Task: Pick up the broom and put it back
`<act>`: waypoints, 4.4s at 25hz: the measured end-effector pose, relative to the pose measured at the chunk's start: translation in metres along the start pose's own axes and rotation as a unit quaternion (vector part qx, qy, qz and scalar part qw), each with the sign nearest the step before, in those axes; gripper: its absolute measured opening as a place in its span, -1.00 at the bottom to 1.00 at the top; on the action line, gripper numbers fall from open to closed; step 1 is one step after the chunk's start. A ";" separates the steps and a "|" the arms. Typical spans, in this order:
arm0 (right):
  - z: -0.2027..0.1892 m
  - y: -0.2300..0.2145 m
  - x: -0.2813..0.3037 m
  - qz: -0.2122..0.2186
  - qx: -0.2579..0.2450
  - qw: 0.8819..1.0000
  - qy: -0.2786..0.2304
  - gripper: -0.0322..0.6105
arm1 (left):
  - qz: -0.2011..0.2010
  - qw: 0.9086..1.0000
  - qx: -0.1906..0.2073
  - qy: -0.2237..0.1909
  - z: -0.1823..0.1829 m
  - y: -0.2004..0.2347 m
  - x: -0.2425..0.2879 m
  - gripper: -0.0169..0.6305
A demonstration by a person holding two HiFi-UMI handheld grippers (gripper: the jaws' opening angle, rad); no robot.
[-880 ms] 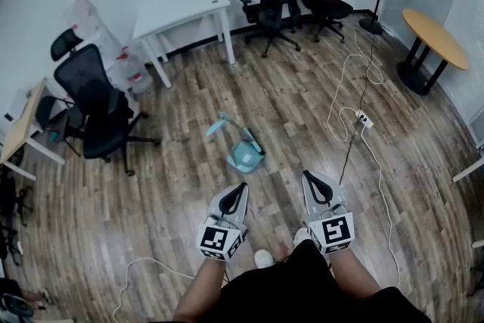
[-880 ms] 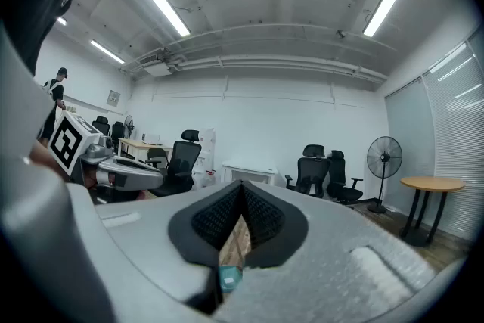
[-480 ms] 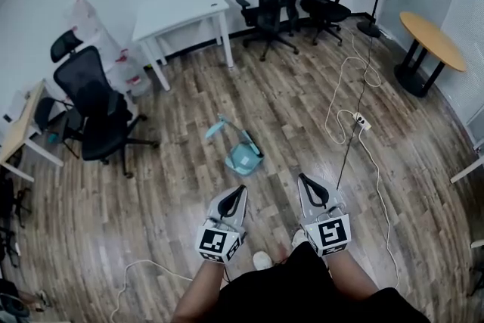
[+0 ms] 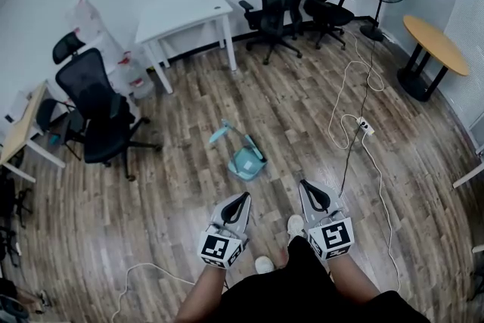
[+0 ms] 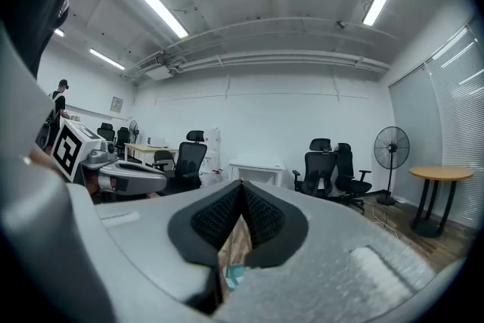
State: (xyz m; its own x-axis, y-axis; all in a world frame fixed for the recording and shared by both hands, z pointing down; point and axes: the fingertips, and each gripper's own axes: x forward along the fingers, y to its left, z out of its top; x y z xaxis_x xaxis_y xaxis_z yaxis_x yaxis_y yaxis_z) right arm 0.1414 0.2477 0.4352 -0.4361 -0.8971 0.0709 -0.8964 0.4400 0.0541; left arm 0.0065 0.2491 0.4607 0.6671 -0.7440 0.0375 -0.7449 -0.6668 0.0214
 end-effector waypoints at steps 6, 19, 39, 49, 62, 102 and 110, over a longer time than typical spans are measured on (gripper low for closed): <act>0.003 -0.019 0.031 0.011 0.002 1.000 -0.004 -0.89 | 0.014 1.000 0.005 0.005 0.005 0.019 0.023 -0.90; -0.001 -0.069 0.107 0.057 -0.009 0.998 0.010 -0.89 | 0.041 0.999 0.017 0.018 0.009 0.058 0.104 -0.90; -0.007 -0.153 0.170 0.137 -0.019 0.990 0.010 -0.89 | 0.124 0.991 0.025 0.047 0.011 0.078 0.198 -0.90; -0.008 -0.148 0.203 0.168 -0.020 0.986 0.014 -0.89 | 0.155 0.987 0.015 0.045 0.012 0.101 0.201 -0.90; 0.013 -0.101 0.286 0.214 -0.039 0.976 0.005 -0.89 | 0.190 0.981 -0.001 0.026 0.019 0.184 0.201 -0.90; -0.043 -0.009 0.433 0.378 -0.088 0.916 0.100 -0.89 | 0.337 0.937 -0.069 0.066 -0.031 0.322 0.136 -0.90; -0.110 0.011 0.428 0.433 -0.120 0.878 0.168 -0.89 | 0.369 0.920 -0.097 0.090 -0.067 0.319 0.121 -0.90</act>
State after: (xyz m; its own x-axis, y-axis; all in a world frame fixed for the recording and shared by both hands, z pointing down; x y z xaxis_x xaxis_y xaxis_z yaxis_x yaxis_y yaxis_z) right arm -0.0459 -0.1270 0.5759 -0.8612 -0.1784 0.4759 -0.1808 0.9827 0.0411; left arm -0.1504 -0.0508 0.5394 -0.0195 -0.9605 0.2778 -0.9936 0.0496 0.1017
